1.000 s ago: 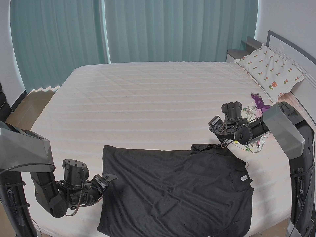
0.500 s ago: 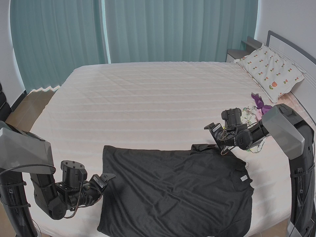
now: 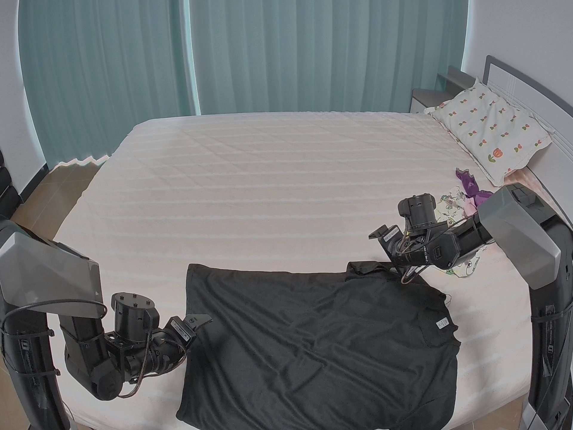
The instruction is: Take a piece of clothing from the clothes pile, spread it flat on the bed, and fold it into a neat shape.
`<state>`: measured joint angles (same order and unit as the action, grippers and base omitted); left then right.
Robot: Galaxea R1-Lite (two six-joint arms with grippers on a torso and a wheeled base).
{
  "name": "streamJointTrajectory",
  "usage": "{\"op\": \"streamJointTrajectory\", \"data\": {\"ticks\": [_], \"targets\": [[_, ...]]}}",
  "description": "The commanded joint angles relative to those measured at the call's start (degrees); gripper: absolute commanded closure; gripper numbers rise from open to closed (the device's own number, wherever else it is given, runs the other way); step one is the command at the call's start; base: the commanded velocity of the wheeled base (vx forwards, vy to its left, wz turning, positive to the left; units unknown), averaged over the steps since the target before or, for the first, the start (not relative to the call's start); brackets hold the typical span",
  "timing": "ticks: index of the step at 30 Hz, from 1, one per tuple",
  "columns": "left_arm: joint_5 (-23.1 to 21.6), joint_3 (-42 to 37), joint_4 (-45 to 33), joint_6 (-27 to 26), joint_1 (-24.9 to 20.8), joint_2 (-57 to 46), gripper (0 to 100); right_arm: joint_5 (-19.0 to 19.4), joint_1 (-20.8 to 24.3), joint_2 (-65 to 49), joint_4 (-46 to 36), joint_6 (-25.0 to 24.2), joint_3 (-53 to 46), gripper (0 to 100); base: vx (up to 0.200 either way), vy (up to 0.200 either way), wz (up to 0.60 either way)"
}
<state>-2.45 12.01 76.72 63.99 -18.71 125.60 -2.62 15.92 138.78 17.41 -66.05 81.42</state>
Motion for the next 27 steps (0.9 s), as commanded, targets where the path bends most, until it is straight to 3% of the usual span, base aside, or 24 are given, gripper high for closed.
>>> {"op": "streamJointTrajectory", "data": {"ticks": [1, 15, 20, 21, 27], "targets": [[-0.19, 0.03, 0.19, -0.09, -0.01, 0.87, 0, -0.28, 1.48, -1.58, -0.01, 0.48, -3.73, 0, 0.0, 0.0, 0.0], [-0.19, 0.03, 0.19, -0.27, -0.01, 0.96, 0, -0.28, -0.19, 2.29, 0.43, 1.54, -3.9, 0, 0.0, 0.0, 0.0], [-0.19, 0.03, 0.19, -0.27, -0.01, 0.96, 0, -2.13, -1.86, 5.45, 0.43, 3.73, 1.02, 0, 0.0, 0.0, 0.0], [0.08, 0.03, 0.19, -0.36, -0.1, 0.96, 0, -3.0, -2.21, 6.59, 0.26, 4.09, 2.78, 100, 0.0, 0.0, 0.0], [0.43, 0.03, 0.28, -0.36, -0.71, 1.4, 0, -3.27, -2.3, 7.82, -0.27, 7.43, 5.5, 100, 0.0, 0.0, 0.0]]}}
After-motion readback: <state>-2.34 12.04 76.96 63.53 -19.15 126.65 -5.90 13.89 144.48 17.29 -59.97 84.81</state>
